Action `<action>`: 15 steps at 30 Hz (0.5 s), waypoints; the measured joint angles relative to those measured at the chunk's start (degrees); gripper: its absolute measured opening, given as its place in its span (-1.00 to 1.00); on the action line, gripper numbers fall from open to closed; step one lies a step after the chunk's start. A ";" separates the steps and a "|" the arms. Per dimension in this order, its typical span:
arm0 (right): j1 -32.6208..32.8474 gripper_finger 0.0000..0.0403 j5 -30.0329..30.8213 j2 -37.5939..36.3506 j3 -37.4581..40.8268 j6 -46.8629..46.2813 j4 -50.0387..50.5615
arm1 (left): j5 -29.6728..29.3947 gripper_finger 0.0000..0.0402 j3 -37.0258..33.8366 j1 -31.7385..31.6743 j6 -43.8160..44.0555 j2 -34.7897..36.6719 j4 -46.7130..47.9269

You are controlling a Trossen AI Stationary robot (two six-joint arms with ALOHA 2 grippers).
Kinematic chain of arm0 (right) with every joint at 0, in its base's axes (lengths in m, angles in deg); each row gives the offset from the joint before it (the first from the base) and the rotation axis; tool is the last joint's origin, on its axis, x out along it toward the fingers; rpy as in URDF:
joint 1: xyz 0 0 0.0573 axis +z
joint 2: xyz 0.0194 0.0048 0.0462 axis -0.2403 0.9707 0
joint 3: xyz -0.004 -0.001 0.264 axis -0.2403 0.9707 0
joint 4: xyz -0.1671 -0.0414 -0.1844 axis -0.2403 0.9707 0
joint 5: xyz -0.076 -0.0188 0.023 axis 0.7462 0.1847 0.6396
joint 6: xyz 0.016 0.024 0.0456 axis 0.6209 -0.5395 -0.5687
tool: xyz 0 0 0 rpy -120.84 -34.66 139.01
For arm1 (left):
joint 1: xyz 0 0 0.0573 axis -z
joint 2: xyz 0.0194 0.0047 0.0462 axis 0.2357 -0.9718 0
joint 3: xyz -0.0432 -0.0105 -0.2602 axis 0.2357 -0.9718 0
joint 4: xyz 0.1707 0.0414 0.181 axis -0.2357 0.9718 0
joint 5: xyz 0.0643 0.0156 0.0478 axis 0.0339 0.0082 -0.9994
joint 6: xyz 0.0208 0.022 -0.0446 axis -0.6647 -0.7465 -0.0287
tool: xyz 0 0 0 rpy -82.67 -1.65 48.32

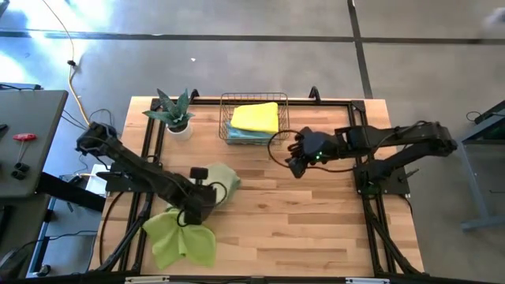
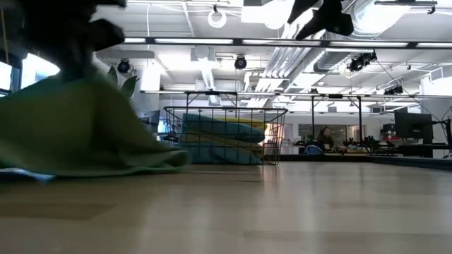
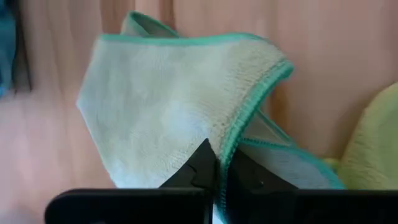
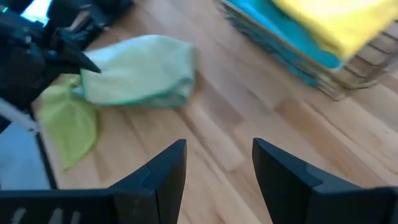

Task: Fold microfiber towels
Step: Fold the light blue microfiber cloth

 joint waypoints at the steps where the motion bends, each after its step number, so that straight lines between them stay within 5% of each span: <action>1: 0.89 -0.12 0.15 0.42 0.00 0.43 -1.19 | 0.66 -0.98 0.59 -0.42 -0.86 0.45 -1.59; 6: 7.93 -0.12 1.20 0.36 -0.10 9.10 -10.62 | 2.09 -0.99 6.14 -3.18 -3.25 0.77 -8.03; 15: 20.86 -0.12 14.75 -0.45 -1.02 18.28 -12.12 | -0.57 -1.00 18.85 -10.56 -0.79 0.70 -19.14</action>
